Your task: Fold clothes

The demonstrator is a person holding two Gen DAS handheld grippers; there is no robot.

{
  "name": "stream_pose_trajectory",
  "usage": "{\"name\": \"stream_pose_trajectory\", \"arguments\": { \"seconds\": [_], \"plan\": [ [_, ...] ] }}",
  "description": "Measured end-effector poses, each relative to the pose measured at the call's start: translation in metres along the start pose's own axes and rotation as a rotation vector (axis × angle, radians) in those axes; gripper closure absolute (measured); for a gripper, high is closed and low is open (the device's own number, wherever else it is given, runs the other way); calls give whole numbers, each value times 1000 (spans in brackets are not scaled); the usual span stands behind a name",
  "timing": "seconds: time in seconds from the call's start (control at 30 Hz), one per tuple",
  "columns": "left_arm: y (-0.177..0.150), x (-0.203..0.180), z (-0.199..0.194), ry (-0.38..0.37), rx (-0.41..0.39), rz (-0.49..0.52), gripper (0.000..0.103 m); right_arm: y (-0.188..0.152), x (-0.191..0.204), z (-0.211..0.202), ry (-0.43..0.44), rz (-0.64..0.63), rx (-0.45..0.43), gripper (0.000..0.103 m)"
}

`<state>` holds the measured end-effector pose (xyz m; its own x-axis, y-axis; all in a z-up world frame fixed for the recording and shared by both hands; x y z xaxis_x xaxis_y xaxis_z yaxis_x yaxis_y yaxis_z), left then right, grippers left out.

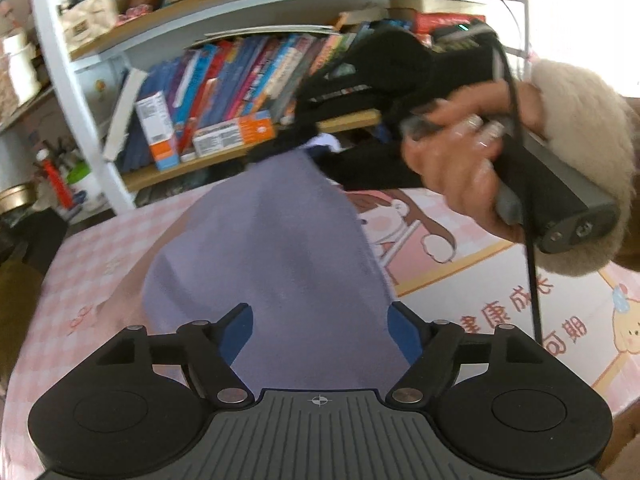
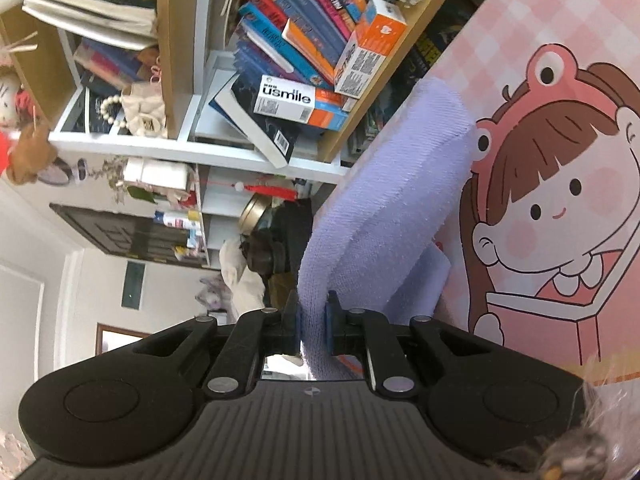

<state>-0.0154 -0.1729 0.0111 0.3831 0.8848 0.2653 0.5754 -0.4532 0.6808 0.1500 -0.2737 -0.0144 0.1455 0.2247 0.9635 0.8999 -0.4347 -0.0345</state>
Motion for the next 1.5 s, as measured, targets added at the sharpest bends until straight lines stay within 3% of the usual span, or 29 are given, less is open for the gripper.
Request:
{"name": "stream_pose_trajectory", "arguments": {
  "seconds": [0.33,0.4,0.57,0.83,0.87,0.93,0.97,1.0,1.07,1.1,1.13,1.17,1.27,1.33,1.4,1.5],
  "plan": [
    [-2,-29,39,-52,64,91,25,5,8,5,-54,-41,32,93],
    [5,-34,46,-1,45,128,25,5,9,4,-70,-56,39,93],
    [19,-44,66,206,32,147,25,4,14,3,-83,-100,56,93],
    [-2,-39,64,285,68,100,26,7,15,-1,-107,-120,31,93],
    [-6,-36,63,283,77,91,33,8,13,-1,-106,-110,30,93],
    [-11,-29,59,254,92,71,63,8,9,-1,-101,-89,29,93],
    [-12,-26,56,229,97,63,87,8,7,0,-98,-78,26,93],
    [-15,-24,52,210,95,55,95,8,4,0,-94,-67,24,92],
    [-18,-17,41,192,79,36,96,9,-3,0,-86,-33,13,89],
    [-18,-10,36,193,67,25,97,11,-8,-1,-89,-7,-1,82],
    [-18,-4,30,195,52,12,97,13,-14,-3,-94,21,-15,67],
    [-17,2,20,196,34,-3,97,15,-20,-4,-99,49,-29,63],
    [-14,16,-5,189,-16,-40,97,18,-41,-2,-88,143,-61,67],
    [-12,17,-16,186,-29,-44,97,19,-52,0,-76,192,-81,89],
    [-8,18,-22,157,-46,-49,98,18,-60,2,-67,230,-97,91],
    [6,20,-34,71,-128,-70,98,18,-44,-15,25,192,-147,92]
  ]
}}
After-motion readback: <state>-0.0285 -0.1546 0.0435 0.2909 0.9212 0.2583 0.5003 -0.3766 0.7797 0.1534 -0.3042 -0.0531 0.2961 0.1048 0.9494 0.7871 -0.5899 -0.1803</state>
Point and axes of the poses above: each gripper's, at about its wrist camera, not at the fingertips, and z roughly the way its jaws point, x to its left, y to its top, the point moved 2 cm from there along z, roughly the way its jaws point, and after that the axes turned 9 degrees about z, right-handed, at the moved point
